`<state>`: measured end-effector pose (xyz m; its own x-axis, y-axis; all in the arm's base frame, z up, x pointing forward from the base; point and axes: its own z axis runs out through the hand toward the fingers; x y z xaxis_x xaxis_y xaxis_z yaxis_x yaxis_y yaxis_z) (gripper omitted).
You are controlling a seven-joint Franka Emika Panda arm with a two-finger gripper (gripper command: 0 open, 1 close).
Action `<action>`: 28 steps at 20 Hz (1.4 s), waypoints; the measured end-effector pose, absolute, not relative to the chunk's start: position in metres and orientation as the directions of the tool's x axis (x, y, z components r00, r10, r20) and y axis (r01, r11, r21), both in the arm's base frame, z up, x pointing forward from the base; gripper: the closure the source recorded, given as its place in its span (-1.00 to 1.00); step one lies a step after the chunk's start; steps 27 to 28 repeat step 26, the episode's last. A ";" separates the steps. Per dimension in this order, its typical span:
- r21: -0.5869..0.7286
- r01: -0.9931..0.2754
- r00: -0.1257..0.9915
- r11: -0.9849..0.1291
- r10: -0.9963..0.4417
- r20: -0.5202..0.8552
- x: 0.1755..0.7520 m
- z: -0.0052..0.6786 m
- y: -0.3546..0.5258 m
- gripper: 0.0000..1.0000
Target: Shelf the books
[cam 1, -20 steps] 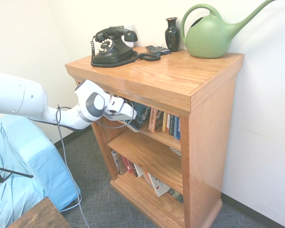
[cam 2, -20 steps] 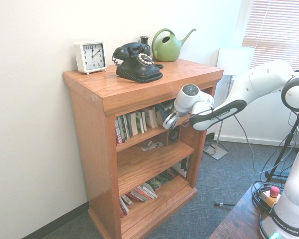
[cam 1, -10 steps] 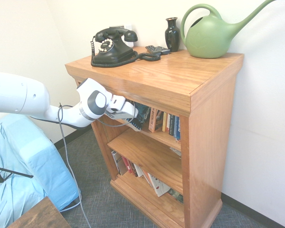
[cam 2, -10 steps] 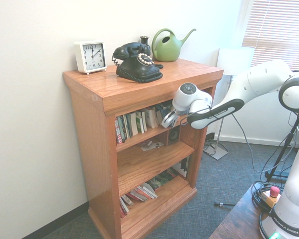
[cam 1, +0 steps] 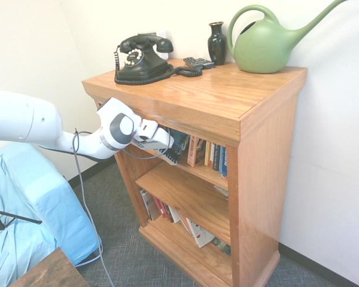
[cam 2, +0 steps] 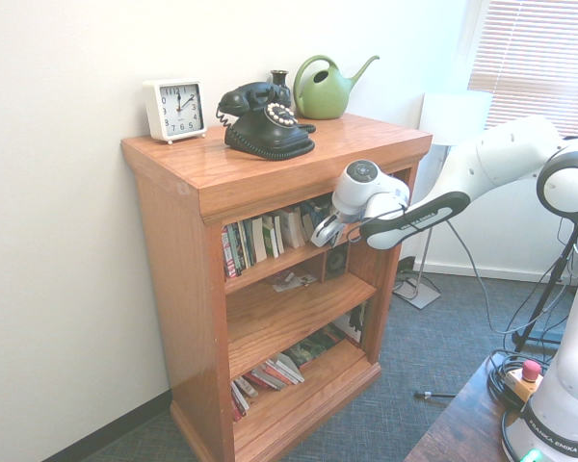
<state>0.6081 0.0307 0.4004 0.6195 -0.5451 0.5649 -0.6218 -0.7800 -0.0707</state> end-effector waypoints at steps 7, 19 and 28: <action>-0.069 -0.611 0.621 -0.789 -0.531 0.576 0.607 0.399 0.024 -1.00; -0.063 -0.604 0.635 -0.795 -0.528 0.564 0.582 0.392 0.026 -1.00; -0.033 -0.595 0.661 -0.803 -0.512 0.549 0.522 0.384 0.034 -1.00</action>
